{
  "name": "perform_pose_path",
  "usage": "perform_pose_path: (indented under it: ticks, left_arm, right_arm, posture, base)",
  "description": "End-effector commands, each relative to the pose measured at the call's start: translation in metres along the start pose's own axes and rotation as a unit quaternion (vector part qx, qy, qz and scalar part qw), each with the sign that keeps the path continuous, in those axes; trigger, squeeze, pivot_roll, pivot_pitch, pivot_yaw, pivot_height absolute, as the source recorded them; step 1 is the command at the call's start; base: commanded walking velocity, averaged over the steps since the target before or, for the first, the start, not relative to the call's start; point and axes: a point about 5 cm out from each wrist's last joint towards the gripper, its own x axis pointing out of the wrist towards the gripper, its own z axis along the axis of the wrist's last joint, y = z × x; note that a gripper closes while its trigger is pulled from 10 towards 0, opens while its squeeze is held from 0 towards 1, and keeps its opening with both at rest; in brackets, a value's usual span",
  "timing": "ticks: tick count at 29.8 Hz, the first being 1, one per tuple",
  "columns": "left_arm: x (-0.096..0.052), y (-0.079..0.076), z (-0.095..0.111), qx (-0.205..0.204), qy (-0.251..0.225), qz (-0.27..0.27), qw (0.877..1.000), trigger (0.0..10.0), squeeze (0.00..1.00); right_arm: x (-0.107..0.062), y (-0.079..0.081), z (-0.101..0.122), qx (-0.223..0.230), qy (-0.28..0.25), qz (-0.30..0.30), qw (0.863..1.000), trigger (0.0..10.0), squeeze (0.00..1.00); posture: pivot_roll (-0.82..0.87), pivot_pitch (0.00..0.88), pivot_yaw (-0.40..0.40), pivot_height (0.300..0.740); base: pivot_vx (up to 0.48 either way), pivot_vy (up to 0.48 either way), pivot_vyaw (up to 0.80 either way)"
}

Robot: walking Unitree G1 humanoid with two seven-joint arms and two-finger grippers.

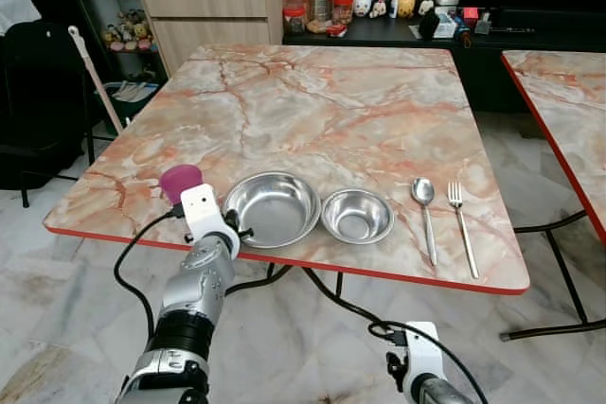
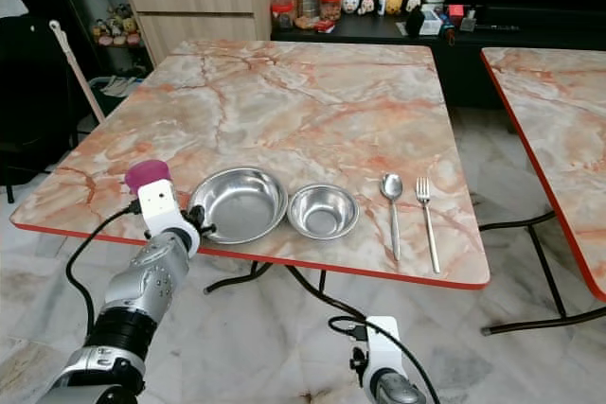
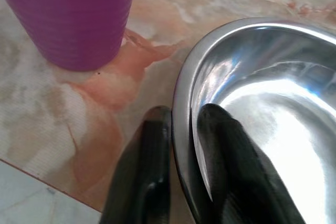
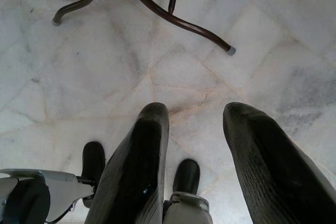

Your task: Setting the table

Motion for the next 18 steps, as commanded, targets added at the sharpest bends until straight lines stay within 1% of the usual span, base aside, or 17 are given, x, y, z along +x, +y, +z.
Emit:
perform_pose_path:
  ticks: [1,12,16,18]
  left_arm:
    - [0.0002,0.0044,0.0007,0.001,0.001,0.012,1.0,0.0,0.0]
    - [-0.0023,0.0043,-0.0012,-0.004,-0.002,0.008,1.0,0.0,0.0]
    - [-0.004,0.0028,-0.0005,-0.023,-0.01,-0.004,1.0,0.0,0.0]
    - [-0.0054,0.0019,0.003,-0.027,-0.025,-0.009,0.999,0.0,0.0]
  right_arm:
    - [0.0013,0.0036,0.005,-0.014,-0.002,0.006,1.0,10.0,0.0]
    - [0.0015,0.0041,0.0055,-0.013,-0.002,0.006,1.0,10.0,0.0]
    - [0.0015,0.0055,0.005,-0.01,-0.002,0.007,1.0,10.0,0.0]
    - [0.0016,0.0061,0.005,-0.009,-0.002,0.007,1.0,10.0,0.0]
  posture:
    - [0.12,0.0,0.013,0.74]
    - [0.12,0.0,0.017,0.74]
    - [0.12,0.0,0.019,0.74]
    - [0.12,0.0,0.019,0.74]
  base:
    - [0.0,0.0,0.0]
    - [0.0,0.0,0.0]
    - [0.0,0.0,0.0]
    - [0.0,0.0,0.0]
